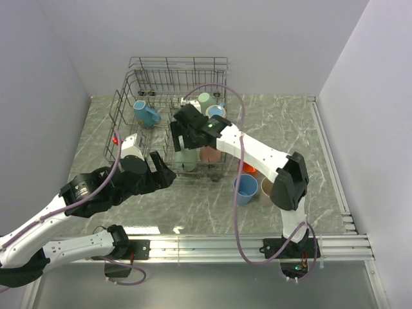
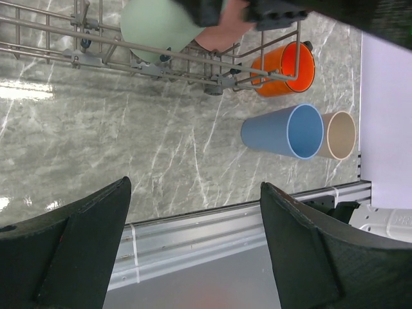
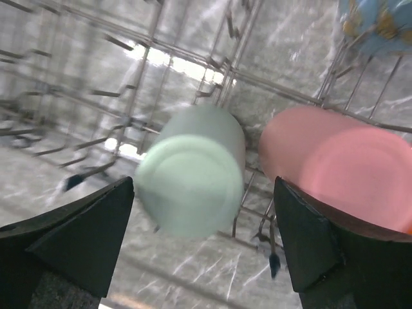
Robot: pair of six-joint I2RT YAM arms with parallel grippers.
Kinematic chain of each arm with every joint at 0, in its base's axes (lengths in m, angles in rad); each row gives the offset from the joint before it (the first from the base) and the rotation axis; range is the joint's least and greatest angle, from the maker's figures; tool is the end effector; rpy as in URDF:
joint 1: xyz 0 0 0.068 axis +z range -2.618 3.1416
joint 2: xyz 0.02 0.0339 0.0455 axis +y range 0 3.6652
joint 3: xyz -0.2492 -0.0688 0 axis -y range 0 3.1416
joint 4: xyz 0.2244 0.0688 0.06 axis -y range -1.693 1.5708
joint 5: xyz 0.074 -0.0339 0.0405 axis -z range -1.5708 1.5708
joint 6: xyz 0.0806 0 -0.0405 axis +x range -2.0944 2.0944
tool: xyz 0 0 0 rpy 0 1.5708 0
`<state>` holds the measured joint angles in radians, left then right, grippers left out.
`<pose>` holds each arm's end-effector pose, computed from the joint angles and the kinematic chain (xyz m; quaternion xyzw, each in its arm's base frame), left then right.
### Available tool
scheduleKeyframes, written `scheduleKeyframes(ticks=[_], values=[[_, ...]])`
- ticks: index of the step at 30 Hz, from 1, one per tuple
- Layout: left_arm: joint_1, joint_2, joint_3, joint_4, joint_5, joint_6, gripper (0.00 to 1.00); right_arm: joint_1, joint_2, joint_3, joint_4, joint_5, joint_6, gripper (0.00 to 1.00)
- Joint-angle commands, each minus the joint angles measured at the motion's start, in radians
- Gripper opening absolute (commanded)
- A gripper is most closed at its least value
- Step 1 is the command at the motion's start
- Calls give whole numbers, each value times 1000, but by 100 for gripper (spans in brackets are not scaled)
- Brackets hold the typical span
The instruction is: Load the cups into the dish rack
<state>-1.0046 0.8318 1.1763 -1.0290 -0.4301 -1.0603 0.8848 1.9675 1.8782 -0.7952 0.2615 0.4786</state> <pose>0.1127 -0.1146 0.3368 -0.1160 0.8797 -0.2608 0.3803 0.2957 0.3283 0.2656 -0.1454 0.9233 0.1149 0.3364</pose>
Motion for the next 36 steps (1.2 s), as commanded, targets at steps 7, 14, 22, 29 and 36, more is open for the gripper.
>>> scheduleKeyframes(ticks=[7, 14, 22, 29, 36], values=[[4, 21, 35, 20, 19, -27, 86, 0, -162, 300, -183, 37, -46, 98], [-20, 168, 80, 101, 180, 39, 85, -74, -531, -160, -141, 90, -49, 99], [-152, 504, 210, 250, 241, 42, 84, -222, -939, -528, -169, 8, 31, 99], [-166, 795, 371, 247, 269, 46, 80, -225, -1104, -623, -251, 25, 95, 100], [-170, 963, 488, 183, 245, 66, 79, -224, -1222, -682, -303, 10, 132, 100]])
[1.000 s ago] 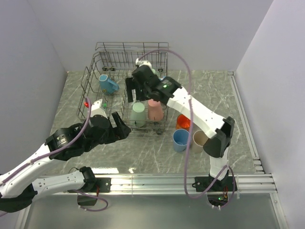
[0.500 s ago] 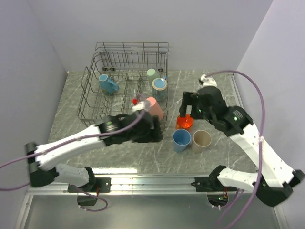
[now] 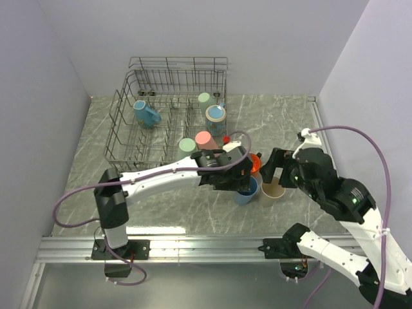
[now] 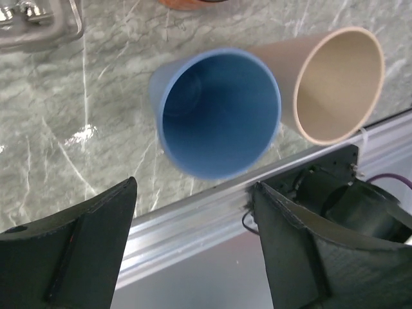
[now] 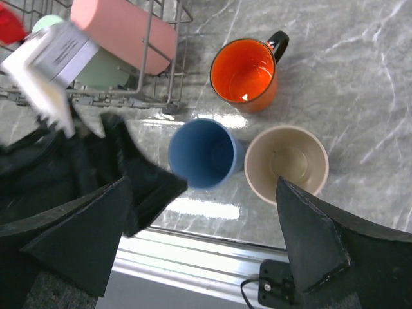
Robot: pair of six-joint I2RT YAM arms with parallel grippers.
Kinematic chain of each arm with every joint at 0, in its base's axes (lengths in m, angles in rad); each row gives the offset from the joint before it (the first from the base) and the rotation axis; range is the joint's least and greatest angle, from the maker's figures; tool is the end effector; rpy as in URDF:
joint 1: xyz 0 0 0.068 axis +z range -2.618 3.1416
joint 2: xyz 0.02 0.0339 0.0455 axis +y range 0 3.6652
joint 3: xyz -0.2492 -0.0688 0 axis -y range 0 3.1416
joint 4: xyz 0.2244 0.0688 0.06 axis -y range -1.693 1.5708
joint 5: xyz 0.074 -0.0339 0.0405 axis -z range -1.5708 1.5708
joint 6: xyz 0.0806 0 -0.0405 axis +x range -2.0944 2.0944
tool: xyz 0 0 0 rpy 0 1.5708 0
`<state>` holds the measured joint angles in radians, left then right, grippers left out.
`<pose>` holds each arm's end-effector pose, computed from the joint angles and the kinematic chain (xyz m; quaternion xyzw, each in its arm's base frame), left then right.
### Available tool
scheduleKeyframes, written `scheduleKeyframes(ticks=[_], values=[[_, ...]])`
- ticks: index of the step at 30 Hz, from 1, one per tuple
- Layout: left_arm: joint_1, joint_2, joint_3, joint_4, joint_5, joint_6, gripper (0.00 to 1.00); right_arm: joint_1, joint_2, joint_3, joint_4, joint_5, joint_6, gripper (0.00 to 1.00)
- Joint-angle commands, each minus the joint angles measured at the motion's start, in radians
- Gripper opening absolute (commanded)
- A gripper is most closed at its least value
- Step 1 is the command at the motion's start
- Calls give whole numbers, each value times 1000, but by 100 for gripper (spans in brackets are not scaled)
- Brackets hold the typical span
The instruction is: Load the cups into the dish rack
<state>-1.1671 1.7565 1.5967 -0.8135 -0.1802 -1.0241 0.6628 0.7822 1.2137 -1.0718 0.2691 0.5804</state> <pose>0.1639 -0.3469 0.2552 0.0416 0.9513 -0.2213 0.2106 0.1264 0.0715 0.3469 0.0237 0.8874 0.1614 0.4312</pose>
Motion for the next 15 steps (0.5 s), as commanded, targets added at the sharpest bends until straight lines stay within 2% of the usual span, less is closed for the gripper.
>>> scheduleKeyframes(ticks=[1, 2, 7, 12, 13, 15], values=[[-8, 56, 94, -53, -10, 35, 78, -3, -41, -20, -33, 2, 30, 100], [-8, 86, 101, -62, -8, 39, 70, -3, -44, -25, -34, 4, 30, 100], [-8, 116, 92, -70, 8, 48, 53, -2, -54, -29, -34, 10, 32, 100], [-8, 130, 74, -73, 16, 59, 18, -3, -43, -40, -16, -5, 35, 100], [-8, 127, 68, -79, 10, 59, 0, -3, -40, -39, -10, -8, 33, 100], [-6, 109, 62, -98, -13, 59, 0, -3, -28, -31, -7, -13, 30, 100]])
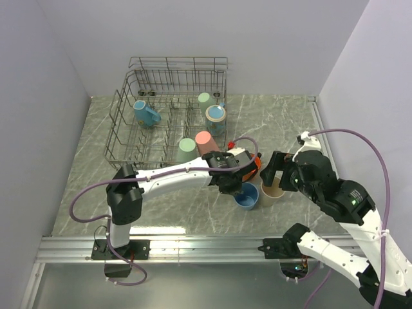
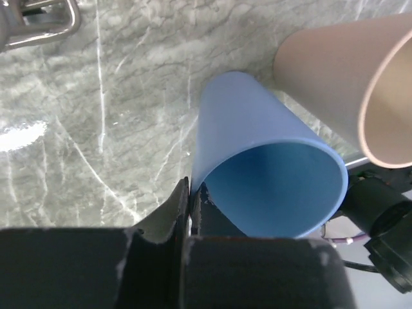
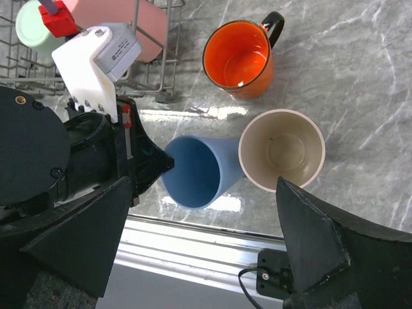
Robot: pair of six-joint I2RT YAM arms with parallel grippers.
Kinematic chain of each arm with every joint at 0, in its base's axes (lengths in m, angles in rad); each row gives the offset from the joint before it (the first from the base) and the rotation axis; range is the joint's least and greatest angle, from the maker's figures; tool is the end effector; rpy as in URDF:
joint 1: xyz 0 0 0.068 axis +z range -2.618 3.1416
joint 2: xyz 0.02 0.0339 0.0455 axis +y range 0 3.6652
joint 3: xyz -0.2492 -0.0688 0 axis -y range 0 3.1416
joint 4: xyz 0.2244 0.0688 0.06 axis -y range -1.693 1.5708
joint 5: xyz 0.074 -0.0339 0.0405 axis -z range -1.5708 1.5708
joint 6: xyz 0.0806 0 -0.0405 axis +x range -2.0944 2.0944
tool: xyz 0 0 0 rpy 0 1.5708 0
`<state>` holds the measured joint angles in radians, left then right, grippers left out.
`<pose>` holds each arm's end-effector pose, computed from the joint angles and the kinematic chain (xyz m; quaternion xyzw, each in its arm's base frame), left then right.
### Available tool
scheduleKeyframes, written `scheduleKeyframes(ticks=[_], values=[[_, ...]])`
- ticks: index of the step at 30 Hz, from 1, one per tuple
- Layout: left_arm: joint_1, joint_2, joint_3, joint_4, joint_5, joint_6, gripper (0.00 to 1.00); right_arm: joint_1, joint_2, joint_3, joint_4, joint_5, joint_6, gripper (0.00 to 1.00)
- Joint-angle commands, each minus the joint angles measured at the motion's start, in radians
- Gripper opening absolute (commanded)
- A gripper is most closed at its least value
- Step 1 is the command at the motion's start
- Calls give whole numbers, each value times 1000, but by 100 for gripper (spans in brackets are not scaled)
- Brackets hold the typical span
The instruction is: Load the cups into the dish rack
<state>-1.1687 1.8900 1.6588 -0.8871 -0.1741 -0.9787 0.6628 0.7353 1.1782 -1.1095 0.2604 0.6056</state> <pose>0.1684 -0.3603 0.2192 0.0727 0.9683 -0.1560 0.1810 0.1165 0.0646 0.3371 0.0312 0.8932 0.1626 0.4181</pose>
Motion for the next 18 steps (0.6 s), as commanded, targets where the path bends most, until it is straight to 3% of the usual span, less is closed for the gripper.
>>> scheduleKeyframes(ticks=[1, 4, 8, 11, 12, 14, 18], values=[[-5, -37, -1, -29, -27, 15, 0, -5, 24, 18, 33, -1, 0, 100], [4, -109, -2, -58, -51, 11, 0, -3, 49, 69, 31, -3, -12, 100], [43, -325, -60, -37, -50, 21, 0, -3, 105, 175, 46, -50, -30, 100], [122, -541, -184, 52, 3, 44, 0, -9, 136, 242, 121, -130, -47, 100], [194, -596, -264, 86, 27, 46, 0, -18, 145, 248, 152, -163, -52, 100], [271, -749, -327, 170, 118, 63, 0, -44, 159, 250, 264, -344, -55, 100], [421, -893, -407, 256, 291, 84, 0, -152, 248, 196, 480, -775, 54, 100]])
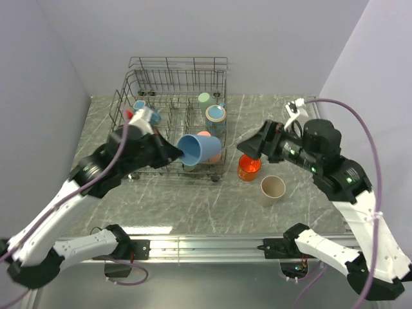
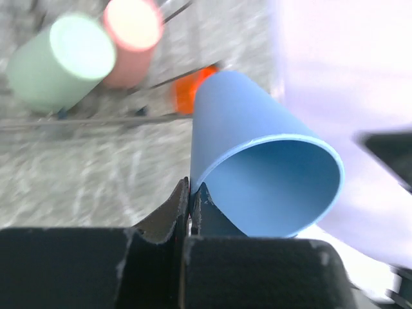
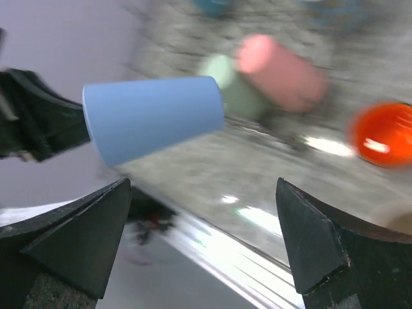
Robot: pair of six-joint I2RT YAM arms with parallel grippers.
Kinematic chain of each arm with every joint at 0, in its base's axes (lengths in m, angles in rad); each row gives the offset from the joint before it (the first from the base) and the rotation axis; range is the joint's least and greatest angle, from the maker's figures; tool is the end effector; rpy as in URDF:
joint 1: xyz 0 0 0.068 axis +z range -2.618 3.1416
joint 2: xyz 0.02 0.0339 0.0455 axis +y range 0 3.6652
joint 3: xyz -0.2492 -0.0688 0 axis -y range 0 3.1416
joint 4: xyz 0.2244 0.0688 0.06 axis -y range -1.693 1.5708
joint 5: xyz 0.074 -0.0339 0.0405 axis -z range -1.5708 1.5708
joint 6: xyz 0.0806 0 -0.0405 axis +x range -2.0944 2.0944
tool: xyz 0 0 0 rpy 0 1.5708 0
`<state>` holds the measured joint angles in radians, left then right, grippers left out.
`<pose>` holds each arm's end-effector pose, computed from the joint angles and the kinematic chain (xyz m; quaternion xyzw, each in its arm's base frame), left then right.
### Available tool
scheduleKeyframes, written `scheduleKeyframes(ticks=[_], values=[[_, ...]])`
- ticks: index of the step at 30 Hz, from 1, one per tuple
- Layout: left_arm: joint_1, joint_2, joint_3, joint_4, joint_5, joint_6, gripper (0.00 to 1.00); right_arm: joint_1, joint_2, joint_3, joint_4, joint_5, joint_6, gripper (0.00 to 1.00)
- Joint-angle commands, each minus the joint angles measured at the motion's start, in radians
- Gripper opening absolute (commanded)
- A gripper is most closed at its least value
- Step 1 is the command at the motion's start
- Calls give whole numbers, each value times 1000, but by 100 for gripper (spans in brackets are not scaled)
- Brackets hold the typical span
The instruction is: Load the cups into the dish rack
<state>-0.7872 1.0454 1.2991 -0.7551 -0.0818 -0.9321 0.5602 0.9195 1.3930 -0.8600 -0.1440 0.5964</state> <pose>0.1688 -0.1601 0.3693 -0.0830 0.8559 -0.3628 0.3590 0.1495 0.1074 0.4095 -0.0252 0.8282 0.3543 0.4335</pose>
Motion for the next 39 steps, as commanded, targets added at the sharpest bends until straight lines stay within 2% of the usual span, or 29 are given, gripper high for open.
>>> scheduleKeyframes(ticks=[1, 2, 5, 7, 10, 18, 24, 31, 36, 39], values=[[78, -68, -79, 149, 227, 30, 0, -83, 73, -76, 363, -435, 151, 100], [92, -112, -101, 208, 252, 21, 0, -92, 82, -109, 434, -541, 202, 100], [153, -206, -205, 346, 342, -42, 0, -117, 104, -235, 700, -636, 397, 100], [203, -263, -288, 416, 411, -100, 0, -117, 113, -306, 858, -663, 518, 100], [232, -306, -365, 511, 448, -158, 0, -117, 133, -350, 975, -671, 597, 100], [236, -349, -405, 608, 473, -186, 0, -117, 170, -351, 1009, -661, 635, 100], [243, -335, -367, 614, 484, -168, 0, -117, 182, -327, 917, -623, 582, 100], [250, -332, -386, 666, 482, -171, 0, -103, 186, -393, 1157, -640, 770, 100], [250, -337, -419, 730, 442, -192, 0, -72, 193, -364, 1141, -618, 772, 99], [252, -323, -406, 721, 407, -179, 0, -56, 196, -373, 1165, -608, 798, 93]])
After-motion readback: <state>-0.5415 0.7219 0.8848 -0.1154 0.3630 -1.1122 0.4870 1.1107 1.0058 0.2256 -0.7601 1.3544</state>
